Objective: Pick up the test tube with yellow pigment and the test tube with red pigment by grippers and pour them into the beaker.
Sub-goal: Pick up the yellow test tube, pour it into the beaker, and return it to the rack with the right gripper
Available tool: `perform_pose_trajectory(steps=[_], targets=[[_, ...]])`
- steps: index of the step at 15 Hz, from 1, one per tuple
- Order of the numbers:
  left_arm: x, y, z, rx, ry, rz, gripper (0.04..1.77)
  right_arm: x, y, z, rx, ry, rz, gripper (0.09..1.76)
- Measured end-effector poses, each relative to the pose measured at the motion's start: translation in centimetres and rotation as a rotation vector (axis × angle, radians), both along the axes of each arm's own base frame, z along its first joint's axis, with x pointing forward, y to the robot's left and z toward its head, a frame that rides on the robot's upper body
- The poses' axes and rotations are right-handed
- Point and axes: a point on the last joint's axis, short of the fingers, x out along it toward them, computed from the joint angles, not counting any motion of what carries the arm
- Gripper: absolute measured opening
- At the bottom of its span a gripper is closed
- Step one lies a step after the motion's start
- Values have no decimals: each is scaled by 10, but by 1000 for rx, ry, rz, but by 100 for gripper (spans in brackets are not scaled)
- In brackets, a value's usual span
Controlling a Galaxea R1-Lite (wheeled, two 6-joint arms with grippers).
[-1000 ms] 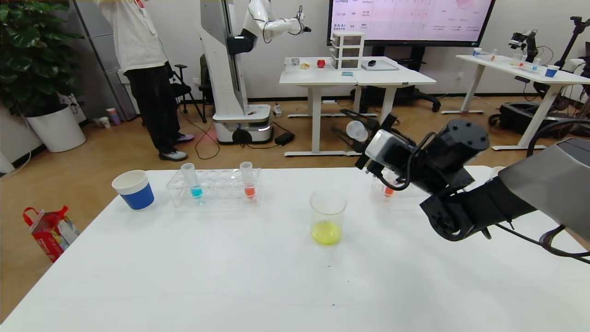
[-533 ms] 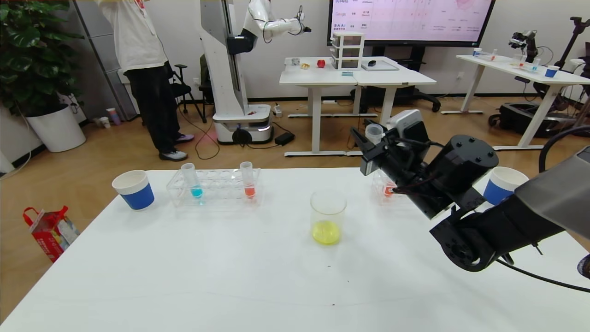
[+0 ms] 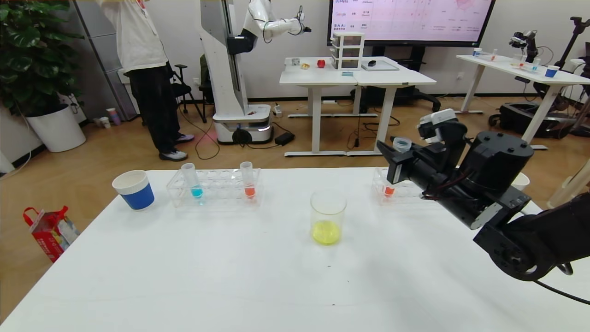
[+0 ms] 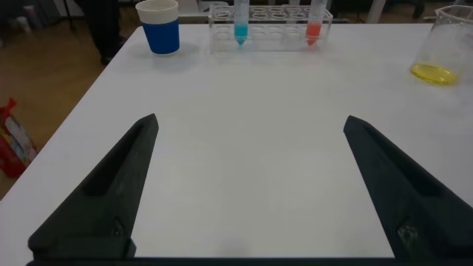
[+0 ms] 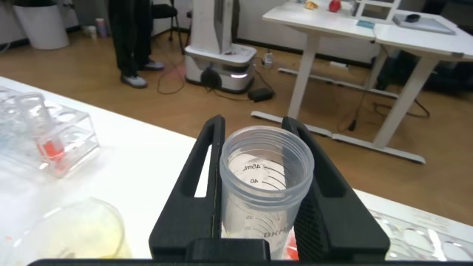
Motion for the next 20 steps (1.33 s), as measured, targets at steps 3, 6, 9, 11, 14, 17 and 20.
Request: perform_pose_trajectory(steps=[3, 6, 9, 11, 14, 17, 20], targets=[[0, 0, 0, 0, 0, 0, 175, 8, -43, 4, 0, -7, -106, 53], [0, 0, 0, 0, 0, 0, 175, 16, -100, 6, -5, -8, -228, 53], [0, 0, 0, 0, 0, 0, 175, 26, -154, 6, -8, 13, -372, 53], [0, 0, 0, 0, 0, 0, 175, 39, -185, 7, -7, -4, -450, 53], [0, 0, 0, 1, 0, 0, 175, 57, -223, 2, -7, 4, -543, 53], [0, 0, 0, 0, 0, 0, 175, 72, -255, -6, -11, 10, -611, 53], [0, 0, 0, 0, 0, 0, 175, 85, -278, -17, -13, 12, -652, 53]])
